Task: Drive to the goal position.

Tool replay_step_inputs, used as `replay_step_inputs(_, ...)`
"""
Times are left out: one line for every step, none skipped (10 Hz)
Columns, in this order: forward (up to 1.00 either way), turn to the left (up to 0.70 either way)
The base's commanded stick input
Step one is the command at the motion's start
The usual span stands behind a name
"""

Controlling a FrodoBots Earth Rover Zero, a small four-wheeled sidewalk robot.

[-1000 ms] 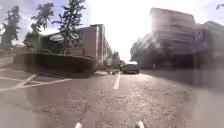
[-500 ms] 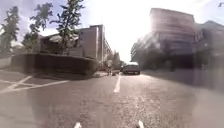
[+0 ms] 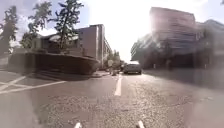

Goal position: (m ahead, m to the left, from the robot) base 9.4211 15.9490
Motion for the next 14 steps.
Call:
replay_step_inputs(0.7,-0.14)
replay_step_inputs(0.7,-0.14)
replay_step_inputs(0.7,-0.05)
replay_step_inputs(0.7,0.0)
replay_step_inputs(0.7,0.0)
replay_step_inputs(0.7,0.0)
replay_step_inputs(0.7,0.0)
replay_step_inputs(0.7,0.0)
replay_step_inputs(0.7,0.0)
replay_step_inputs(0.7,0.0)
replay_step_inputs(0.7,0.0)
replay_step_inputs(0.7,0.0)
replay_step_inputs(0.7,0.0)
replay_step_inputs(0.7,0.0)
